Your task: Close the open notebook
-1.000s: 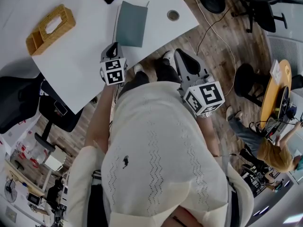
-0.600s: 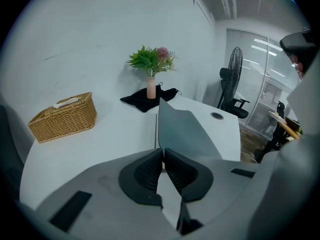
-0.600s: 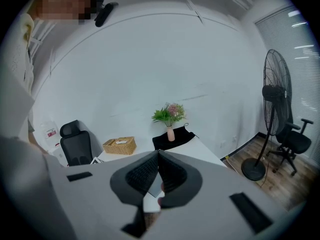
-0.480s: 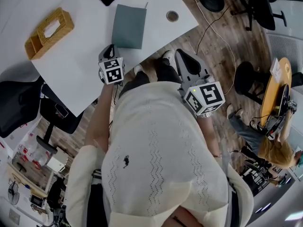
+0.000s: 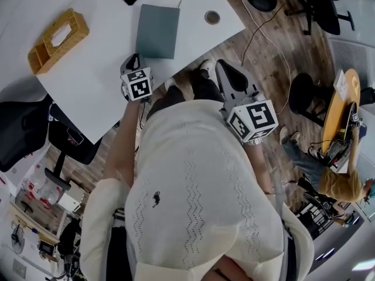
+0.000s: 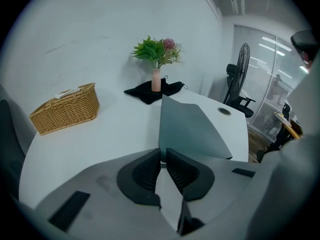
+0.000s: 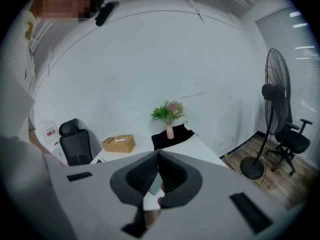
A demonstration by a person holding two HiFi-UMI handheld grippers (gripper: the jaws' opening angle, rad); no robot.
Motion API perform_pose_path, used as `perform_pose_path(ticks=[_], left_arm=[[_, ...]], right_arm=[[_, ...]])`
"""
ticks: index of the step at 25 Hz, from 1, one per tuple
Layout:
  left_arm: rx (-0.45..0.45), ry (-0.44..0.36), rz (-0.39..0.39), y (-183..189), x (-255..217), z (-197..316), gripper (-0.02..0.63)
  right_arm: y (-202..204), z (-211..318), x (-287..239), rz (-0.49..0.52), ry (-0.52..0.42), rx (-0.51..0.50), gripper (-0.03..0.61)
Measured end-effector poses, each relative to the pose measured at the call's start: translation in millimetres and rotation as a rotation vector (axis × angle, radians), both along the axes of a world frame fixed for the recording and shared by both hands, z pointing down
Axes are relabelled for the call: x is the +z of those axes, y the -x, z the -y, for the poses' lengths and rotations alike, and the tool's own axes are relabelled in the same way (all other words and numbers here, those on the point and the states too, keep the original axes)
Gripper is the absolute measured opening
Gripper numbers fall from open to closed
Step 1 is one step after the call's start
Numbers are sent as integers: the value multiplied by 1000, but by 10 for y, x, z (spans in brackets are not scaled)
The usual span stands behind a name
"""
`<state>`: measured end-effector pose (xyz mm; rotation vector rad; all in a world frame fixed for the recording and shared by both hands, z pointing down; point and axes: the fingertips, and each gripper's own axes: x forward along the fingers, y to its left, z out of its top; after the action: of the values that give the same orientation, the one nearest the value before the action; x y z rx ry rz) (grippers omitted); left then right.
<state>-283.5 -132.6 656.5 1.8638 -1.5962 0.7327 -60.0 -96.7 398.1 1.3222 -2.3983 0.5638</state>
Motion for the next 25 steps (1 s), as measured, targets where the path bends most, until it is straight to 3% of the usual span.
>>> perform_pose_path(ticks=[7, 12, 15, 17, 21, 25], left_arm=[[-3, -5, -9, 25, -14, 18, 54], [9, -11, -55, 9, -66, -47, 121], [-1, -42, -69, 13, -186, -89, 121], [-14, -66, -83, -4, -289, -121, 115], [-37, -137, -106, -102, -580, -190, 38], [-38, -212, -140, -242, -904, -300, 17]], right_arm=[[-2, -19, 17, 2, 6, -4, 2], [-26, -68, 16, 9, 7, -7, 2], [-8, -114, 19, 15, 7, -20, 2], [2, -130, 29, 21, 8, -35, 2], [-13, -104, 63, 34, 12, -73, 0], [-31, -117, 80, 46, 12, -108, 2]])
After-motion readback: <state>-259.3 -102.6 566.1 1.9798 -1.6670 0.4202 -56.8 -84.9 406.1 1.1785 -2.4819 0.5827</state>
